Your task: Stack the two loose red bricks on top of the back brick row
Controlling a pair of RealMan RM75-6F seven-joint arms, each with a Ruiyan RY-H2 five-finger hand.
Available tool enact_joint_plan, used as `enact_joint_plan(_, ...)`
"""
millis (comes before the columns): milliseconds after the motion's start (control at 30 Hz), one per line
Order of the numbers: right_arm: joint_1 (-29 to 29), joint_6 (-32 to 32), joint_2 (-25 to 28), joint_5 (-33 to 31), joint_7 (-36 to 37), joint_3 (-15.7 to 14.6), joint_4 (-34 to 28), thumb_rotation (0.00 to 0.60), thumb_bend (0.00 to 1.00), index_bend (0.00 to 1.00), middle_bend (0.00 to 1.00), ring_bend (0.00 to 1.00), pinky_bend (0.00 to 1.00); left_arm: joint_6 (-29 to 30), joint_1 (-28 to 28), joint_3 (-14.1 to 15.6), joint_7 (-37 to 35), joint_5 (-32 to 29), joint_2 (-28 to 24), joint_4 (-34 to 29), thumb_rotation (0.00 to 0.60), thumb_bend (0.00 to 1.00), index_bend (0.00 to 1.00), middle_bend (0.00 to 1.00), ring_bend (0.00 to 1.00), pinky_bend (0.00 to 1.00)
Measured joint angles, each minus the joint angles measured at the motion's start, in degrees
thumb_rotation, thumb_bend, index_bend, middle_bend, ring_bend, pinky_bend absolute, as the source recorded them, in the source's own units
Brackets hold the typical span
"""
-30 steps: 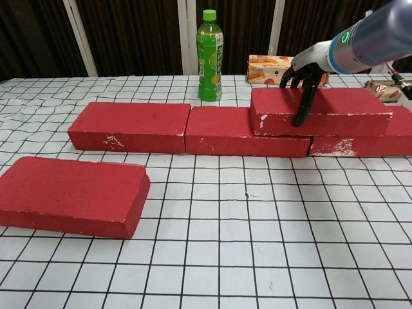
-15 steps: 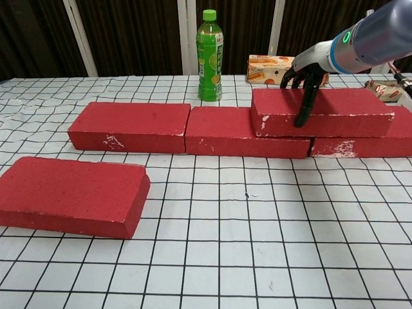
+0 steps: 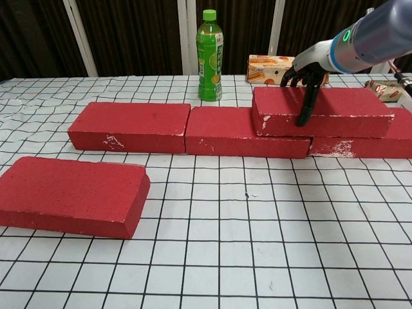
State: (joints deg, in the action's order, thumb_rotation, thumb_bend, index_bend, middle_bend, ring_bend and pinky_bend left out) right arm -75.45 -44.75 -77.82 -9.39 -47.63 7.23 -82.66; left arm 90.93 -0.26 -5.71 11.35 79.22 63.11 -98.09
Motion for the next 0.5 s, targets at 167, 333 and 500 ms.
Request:
enact_joint_plan(167,-0.4,-0.6,0.3,-0.7,-0.5,-0.1,-0.6,0.6,0.15,0.09,0.1,0.03,0.0,0.0,0.0,0.0,-0.1,0.0,-0.1,0.0,0.6,0.0,0.12,0.05,0.02,0.17)
enact_joint_plan(333,-0.8,-0.8,0.7,-1.7,-1.3,-0.2,-1.2,0.6,0.15,0.07,0.05,0.0,0.0,0.1,0.1,0.0,-0.3,0.0,-0.1,0.0,0.6,0.0,0.12,0.05,0.02,0.17)
enact_joint_plan(500,-1.1,-0.6,1.4,-2.3,-1.6,0.0,-2.1,0.6,0.15,0.05,0.0,0.0,0.0,0.1,0.1,-0.1,-0.6,-0.1,-0.2,0.0,0.6,0.0,0.12,0.05,0.02,0.17)
